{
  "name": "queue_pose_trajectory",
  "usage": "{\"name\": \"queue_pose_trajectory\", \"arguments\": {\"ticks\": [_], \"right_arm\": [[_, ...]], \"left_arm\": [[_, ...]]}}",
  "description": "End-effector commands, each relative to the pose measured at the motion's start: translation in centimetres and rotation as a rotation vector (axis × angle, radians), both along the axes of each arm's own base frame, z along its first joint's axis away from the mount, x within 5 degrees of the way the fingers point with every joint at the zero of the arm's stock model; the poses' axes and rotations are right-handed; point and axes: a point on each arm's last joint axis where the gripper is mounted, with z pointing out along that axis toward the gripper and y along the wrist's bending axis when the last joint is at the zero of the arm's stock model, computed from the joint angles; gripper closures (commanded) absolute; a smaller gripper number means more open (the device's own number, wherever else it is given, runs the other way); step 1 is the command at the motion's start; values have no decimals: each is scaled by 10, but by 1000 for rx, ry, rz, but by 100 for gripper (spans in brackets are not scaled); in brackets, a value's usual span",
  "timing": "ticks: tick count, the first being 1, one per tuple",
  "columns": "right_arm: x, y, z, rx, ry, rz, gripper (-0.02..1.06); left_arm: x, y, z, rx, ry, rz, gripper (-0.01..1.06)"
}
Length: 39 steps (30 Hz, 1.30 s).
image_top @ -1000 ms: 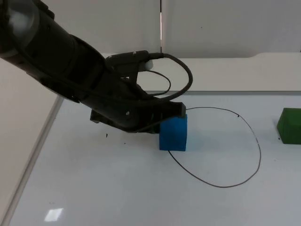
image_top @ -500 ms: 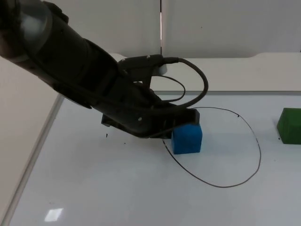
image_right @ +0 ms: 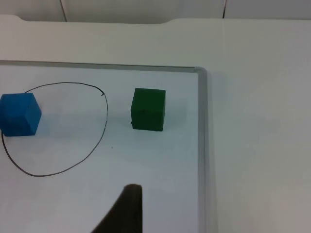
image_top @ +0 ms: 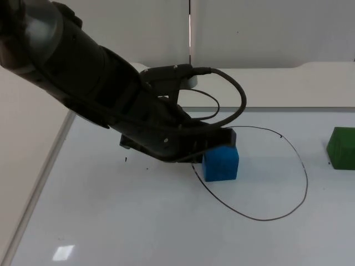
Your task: Push the two cubes into the marked area.
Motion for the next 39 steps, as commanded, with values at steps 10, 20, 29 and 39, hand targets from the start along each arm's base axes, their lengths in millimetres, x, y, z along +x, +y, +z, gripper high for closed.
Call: {"name": "queue_pose_trajectory", "arguments": {"ticks": [10,20,29,39], "right_arm": [[0,0,-1,-3,-1,-4,-1],[0,0,-1,-3,-1,-4,-1],[0,0,-1,-3,-1,-4,-1],[0,0,-1,-3,-1,-4,-1]], "left_arm": [[-4,-7,1,-35,25,-6,105],[3,-11,7,-18,-31,-19,105],[0,-14,8,-42,-10,-47,105],[1,-13,14,-21,-47,-88,105]]}}
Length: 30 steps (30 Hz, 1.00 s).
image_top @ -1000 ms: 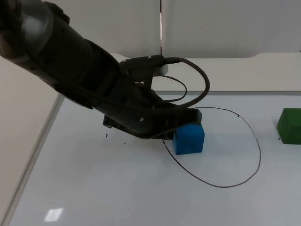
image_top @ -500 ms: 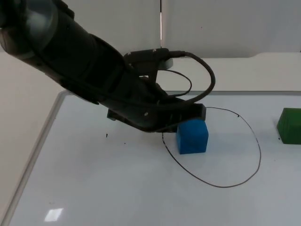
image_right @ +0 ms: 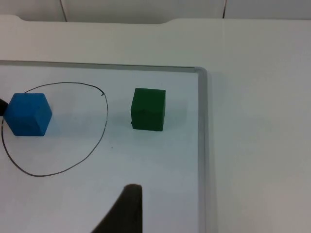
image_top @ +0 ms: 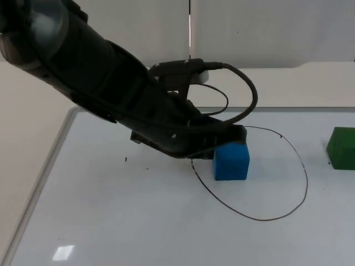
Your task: Push the two cubes into the marked area.
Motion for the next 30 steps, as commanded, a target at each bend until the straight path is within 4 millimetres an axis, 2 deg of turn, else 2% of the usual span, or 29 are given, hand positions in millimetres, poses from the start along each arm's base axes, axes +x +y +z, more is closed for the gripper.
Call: {"name": "queue_pose_trajectory", "arguments": {"ticks": [1,4,5,10,11,15,16,19,20,21,22,23,25,26,30], "right_arm": [[0,0,-1,-3,-1,-4,-1],[0,0,-1,-3,-1,-4,-1],[0,0,-1,-3,-1,-4,-1],[1,0,-1,-2,-1,-1,-1],[1,0,-1,-2,-1,-1,-1],[1,0,-1,-2,-1,0,-1],[1,0,-1,-2,-1,0,-1],[1,0,-1,-2,-1,0,-1],[1,0,-1,-2,-1,0,-1],[1,0,-1,-2,-1,0,-1],[1,0,-1,-2,-1,0,-1],[1,0,-1,-2,-1,0,-1],[1,0,-1,-2,-1,0,-1],[1,0,-1,-2,-1,0,-1],[1,0,-1,-2,-1,0,-1]], "left_arm": [[1,-1,7,4,-30,-20,105],[4,3,25,14,-97,-41,105],[4,3,25,14,-97,-41,105],[9,25,84,-3,-252,-98,105],[9,25,84,-3,-252,-98,105],[11,56,124,-48,-290,-85,105],[11,56,124,-48,-290,-85,105],[10,88,150,-25,-299,-47,105],[9,98,156,-10,-293,-24,105],[9,98,156,-10,-293,-24,105],[8,109,161,23,-291,-1,105],[5,127,170,80,-299,29,105],[-2,147,183,122,-286,89,105],[-2,147,183,122,-286,89,105],[-21,177,211,177,-315,161,105]]}}
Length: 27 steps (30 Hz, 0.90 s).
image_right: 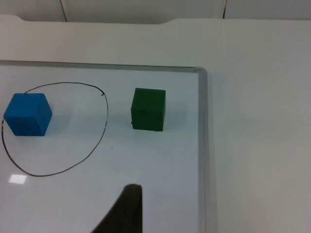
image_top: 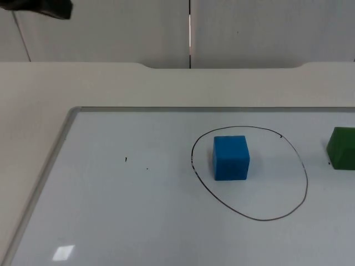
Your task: Push the two cubes into the marked area.
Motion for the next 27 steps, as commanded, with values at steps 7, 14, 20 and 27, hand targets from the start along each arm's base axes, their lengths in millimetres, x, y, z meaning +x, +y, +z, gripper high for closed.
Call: {"name": "queue_pose_trajectory", "arguments": {"ticks": [7,14,20,27], "right_arm": [[1,0,-1,-2,-1,0,-1],[1,0,-1,-2,-1,0,-1],[1,0,-1,-2,-1,0,-1],[1,0,-1,-2,-1,0,-1]], "left_arm": [[-48,38,47,2,-107,116,105],[-83,48,55,12,-168,139,105],[-115,55,45,30,-169,185,105],[-153,62,36,59,-158,209,105]]}}
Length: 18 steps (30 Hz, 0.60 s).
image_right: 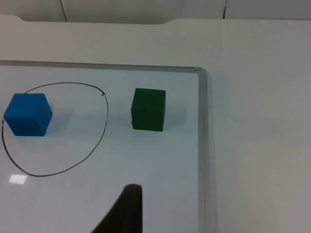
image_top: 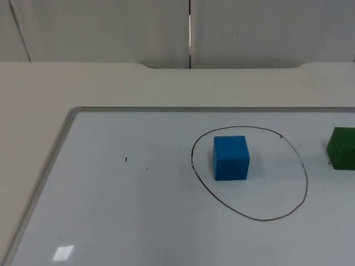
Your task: Push the two cubes into the marked area.
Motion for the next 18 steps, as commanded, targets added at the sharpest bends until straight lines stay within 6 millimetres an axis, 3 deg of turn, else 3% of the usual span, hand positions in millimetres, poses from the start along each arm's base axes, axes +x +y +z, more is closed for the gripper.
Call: {"name": "queue_pose_trajectory", "arguments": {"ticks": [1,9,18], "right_arm": [[1,0,-1,-2,-1,0,-1],[1,0,-1,-2,-1,0,-1],[1,0,-1,-2,-1,0,-1]], "left_arm": [[-9,3,1,7,2,15,105],[-47,8,4,25,6,24,105],[-92,12,-24,3,-6,37,105]]}}
